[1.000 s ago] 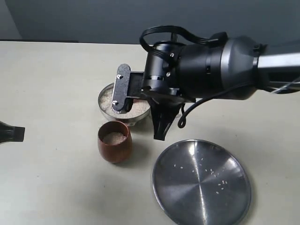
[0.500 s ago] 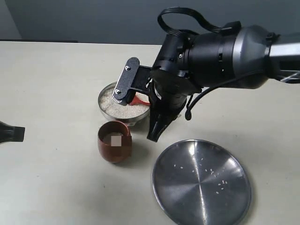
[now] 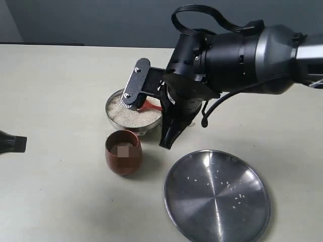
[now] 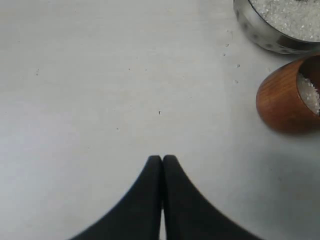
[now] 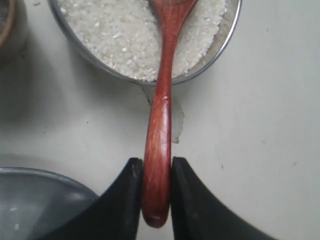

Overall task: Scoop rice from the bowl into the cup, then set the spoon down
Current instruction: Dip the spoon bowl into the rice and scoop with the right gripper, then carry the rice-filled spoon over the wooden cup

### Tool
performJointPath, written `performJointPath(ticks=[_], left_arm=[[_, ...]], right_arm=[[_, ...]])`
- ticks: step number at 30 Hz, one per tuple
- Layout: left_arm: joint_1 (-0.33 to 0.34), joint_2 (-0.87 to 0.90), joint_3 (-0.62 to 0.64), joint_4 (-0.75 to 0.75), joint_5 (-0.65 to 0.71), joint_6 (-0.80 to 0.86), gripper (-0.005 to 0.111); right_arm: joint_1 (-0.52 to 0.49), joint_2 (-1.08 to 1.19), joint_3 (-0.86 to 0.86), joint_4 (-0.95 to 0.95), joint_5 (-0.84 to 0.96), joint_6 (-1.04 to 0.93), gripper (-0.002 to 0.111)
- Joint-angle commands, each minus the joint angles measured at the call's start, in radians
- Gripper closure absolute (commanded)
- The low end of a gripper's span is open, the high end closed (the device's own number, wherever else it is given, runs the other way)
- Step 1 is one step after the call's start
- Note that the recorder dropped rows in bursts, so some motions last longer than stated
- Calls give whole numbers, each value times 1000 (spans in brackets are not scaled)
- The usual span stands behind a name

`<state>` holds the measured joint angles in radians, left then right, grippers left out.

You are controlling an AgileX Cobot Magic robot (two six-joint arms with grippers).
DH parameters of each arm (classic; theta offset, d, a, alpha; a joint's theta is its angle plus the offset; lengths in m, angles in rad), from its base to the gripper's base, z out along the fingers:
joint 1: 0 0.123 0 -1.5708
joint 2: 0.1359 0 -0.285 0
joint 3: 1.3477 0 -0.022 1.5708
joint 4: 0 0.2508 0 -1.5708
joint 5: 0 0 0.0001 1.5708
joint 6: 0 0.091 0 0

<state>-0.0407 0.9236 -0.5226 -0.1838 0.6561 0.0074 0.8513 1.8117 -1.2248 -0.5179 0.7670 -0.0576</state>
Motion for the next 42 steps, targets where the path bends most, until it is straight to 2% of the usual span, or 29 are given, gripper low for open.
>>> performJointPath(ticks=[1, 6, 15, 28, 42], left_arm=[[-2, -7, 4, 5, -4, 0, 106], [-2, -7, 4, 5, -4, 0, 106], [-2, -7, 4, 5, -4, 0, 106], [-2, -7, 4, 5, -4, 0, 106], [-2, -7, 4, 5, -4, 0, 106]], right_arm=[[-6, -31, -7, -9, 8, 9, 109], [-8, -32, -7, 30, 25, 9, 109], [-71, -39, -7, 189, 3, 6, 109], [-73, -65, -7, 296, -76, -1, 109], [-73, -163, 3, 309, -37, -1, 109]])
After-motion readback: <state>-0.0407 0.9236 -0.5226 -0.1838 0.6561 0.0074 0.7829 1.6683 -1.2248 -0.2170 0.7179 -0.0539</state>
